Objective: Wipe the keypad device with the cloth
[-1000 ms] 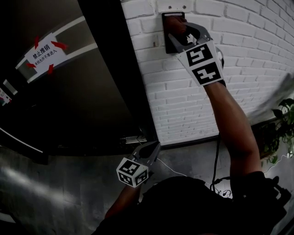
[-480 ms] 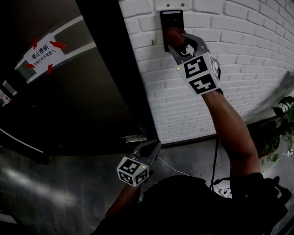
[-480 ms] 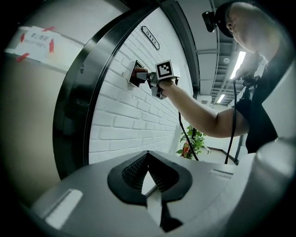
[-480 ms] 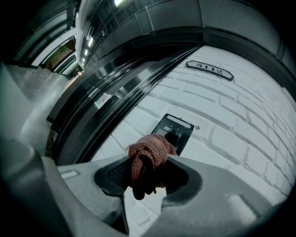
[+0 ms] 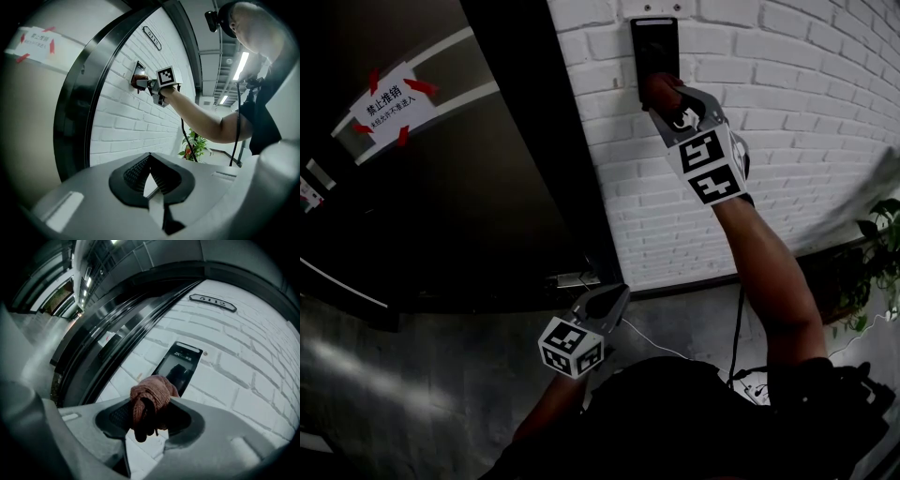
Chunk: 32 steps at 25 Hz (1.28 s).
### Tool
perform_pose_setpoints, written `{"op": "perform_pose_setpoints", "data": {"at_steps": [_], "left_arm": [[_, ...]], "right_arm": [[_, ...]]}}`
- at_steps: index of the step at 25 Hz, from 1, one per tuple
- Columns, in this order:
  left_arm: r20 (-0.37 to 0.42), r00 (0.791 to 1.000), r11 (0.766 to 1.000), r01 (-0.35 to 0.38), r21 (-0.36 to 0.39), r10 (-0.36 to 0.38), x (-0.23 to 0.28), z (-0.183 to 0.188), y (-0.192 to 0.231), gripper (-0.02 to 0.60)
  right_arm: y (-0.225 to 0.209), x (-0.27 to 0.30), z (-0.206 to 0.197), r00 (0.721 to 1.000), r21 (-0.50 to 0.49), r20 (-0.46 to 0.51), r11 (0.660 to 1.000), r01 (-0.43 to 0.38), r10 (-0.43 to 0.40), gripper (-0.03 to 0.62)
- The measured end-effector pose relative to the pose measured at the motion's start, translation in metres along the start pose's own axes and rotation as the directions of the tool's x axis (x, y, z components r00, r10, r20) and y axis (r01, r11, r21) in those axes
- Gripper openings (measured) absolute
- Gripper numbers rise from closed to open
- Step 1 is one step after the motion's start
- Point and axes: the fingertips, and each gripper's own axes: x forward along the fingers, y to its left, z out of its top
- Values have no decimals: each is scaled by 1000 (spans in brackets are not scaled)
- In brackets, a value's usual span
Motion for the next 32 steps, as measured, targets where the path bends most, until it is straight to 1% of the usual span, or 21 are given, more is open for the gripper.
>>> {"op": "perform_pose_setpoints", "data": {"at_steps": [9, 16, 25, 32], "left_arm": [[-5, 1000, 1000, 15, -4, -15, -2, 0, -3, 17], [-12, 999, 1000, 30, -3, -30, -8, -2, -2, 17], [-21, 997, 998, 69, 4, -69, -26, -4, 2, 17], [-42, 991, 992, 126, -12, -127, -42, -12, 4, 17]], "right_arm": [[13, -1, -20, 999, 41, -41, 999, -31, 33, 158], [20, -1, -28, 996, 65, -76, 997, -33, 38, 156], [31, -5, -38, 988, 100, -145, 995, -29, 44, 156], [47, -29, -41, 980, 118, -196, 993, -10, 33, 156]]}}
